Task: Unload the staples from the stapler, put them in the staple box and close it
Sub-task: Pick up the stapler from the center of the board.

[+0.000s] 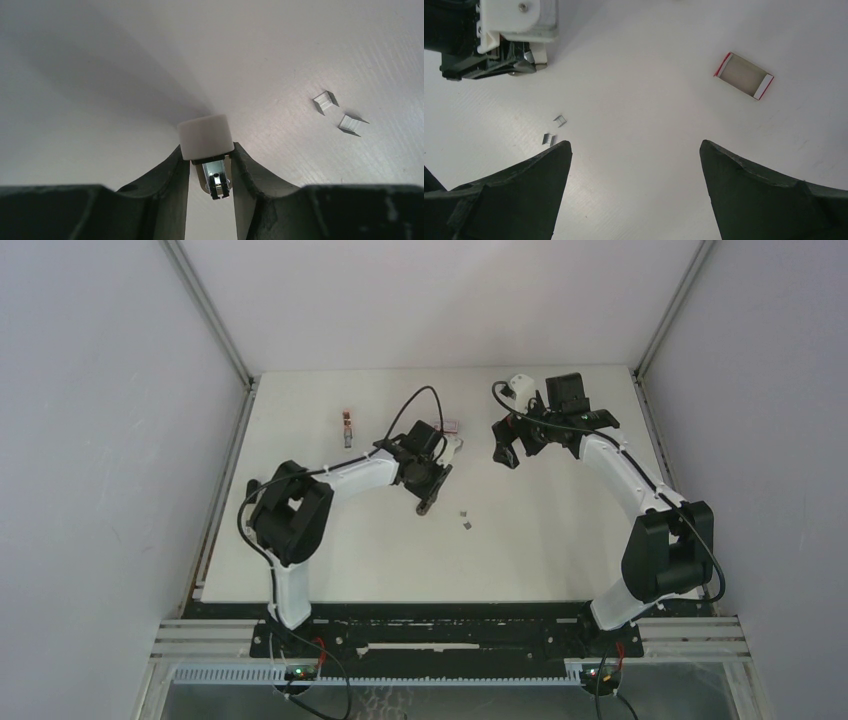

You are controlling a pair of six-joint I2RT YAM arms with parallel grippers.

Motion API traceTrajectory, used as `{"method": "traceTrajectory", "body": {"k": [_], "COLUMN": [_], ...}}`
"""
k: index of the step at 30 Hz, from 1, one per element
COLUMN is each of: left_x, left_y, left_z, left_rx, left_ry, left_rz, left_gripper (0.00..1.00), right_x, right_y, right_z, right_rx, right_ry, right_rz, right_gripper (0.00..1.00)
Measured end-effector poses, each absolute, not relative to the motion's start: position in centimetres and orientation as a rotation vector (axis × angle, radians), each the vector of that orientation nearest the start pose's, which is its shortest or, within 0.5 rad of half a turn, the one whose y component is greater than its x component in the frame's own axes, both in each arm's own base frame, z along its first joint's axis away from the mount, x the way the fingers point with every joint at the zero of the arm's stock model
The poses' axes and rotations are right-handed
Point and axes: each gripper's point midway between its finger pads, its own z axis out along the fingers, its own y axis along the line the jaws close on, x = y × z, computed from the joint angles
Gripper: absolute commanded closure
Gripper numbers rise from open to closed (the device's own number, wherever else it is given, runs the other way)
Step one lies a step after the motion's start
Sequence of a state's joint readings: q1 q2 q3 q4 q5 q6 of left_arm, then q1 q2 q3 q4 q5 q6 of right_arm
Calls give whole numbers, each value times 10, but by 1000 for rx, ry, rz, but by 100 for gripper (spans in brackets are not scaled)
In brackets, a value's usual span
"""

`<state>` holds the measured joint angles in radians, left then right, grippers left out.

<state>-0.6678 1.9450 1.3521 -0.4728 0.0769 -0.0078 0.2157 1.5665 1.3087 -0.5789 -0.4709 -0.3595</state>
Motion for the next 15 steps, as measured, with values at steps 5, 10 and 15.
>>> {"method": "traceTrajectory", "body": {"k": [5, 10, 15], "left_x": [353, 379, 407], "left_y": [-262, -227, -173], "left_z": [46, 60, 67], "left_rx": [824, 709, 559], "left_ry": [2503, 2494, 2506], "left_rz": [-290, -254, -186], "left_gripper": [63, 63, 63], "right_x": [377, 378, 377], "right_y": [151, 150, 150], "right_z": [171, 171, 171], "right_rx": [-870, -865, -866], "right_ry": [2178, 2180, 2179], "right_rz": [497, 497, 501], "right_gripper": [0, 0, 0]}}
